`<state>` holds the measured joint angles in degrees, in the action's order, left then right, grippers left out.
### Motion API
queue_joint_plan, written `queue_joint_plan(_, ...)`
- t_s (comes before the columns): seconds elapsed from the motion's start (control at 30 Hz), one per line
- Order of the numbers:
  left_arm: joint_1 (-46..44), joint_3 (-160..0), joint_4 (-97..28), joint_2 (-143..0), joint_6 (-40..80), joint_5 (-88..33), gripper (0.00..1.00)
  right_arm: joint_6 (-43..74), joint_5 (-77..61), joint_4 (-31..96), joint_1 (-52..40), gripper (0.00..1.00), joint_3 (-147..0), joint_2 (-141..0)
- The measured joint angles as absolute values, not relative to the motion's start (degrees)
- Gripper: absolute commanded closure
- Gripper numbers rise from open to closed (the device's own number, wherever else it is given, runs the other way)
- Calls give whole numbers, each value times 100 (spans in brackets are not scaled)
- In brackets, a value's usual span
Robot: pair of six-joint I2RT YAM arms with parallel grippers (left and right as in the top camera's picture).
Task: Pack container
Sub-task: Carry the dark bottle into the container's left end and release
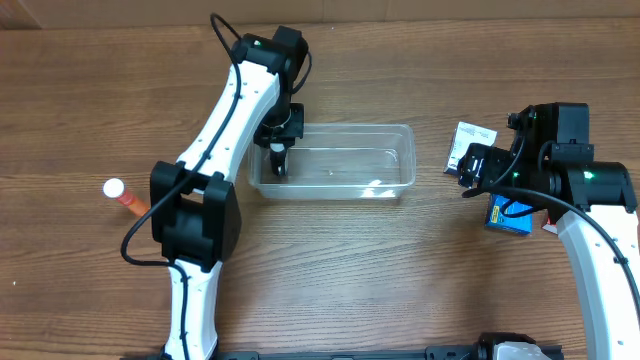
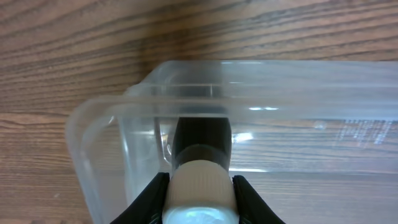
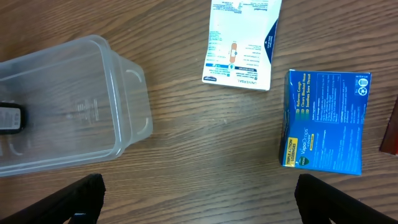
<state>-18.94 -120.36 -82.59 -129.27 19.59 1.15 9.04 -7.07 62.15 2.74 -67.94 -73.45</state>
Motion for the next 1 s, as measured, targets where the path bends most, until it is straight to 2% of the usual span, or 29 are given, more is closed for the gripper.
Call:
queue_joint_plan(0.23, -1673, -12036, -8073, -12916, 1957, 115, 96, 899, -707, 6217, 274, 0, -6794, -7345)
queue_joint_plan(0.27, -1660, -12036, -8071, -12916, 1957, 110, 91, 902, -707, 6215, 274, 0, -6794, -7345)
queue_joint_plan(0.33, -1649, -12036, -8053, -12916, 1957, 113, 69, 899, -707, 6217, 274, 0, -6794, -7345)
queue_joint_plan(0.37, -1649, -12036, -8055, -12916, 1957, 113, 53, 899, -707, 6217, 274, 0, -6794, -7345)
queue_joint_plan(0.43, -1649, -12036, -8055, -12916, 1925, 115, 36, 902, -709, 6215, 274, 0, -6794, -7345)
queue_joint_plan(0.5, -1649, -12036, -8049, -12919, 1931, 123, 24, 902, -709, 6215, 274, 0, -6794, -7345)
queue_joint_plan(0.6, -1651, -12036, -8053, -12919, 1944, 110, 19, 902, -709, 6213, 274, 0, -6796, -7345)
queue_joint_plan(0.77, -1651, -12068, -8243, -12919, 1920, 45, 0, 902, -707, 6215, 274, 0, -6796, -7345)
queue_joint_plan(1.0, -1649, -12862, -8796, -12809, 1935, 30, 0, 902, -707, 6217, 274, 0, -6796, -7345)
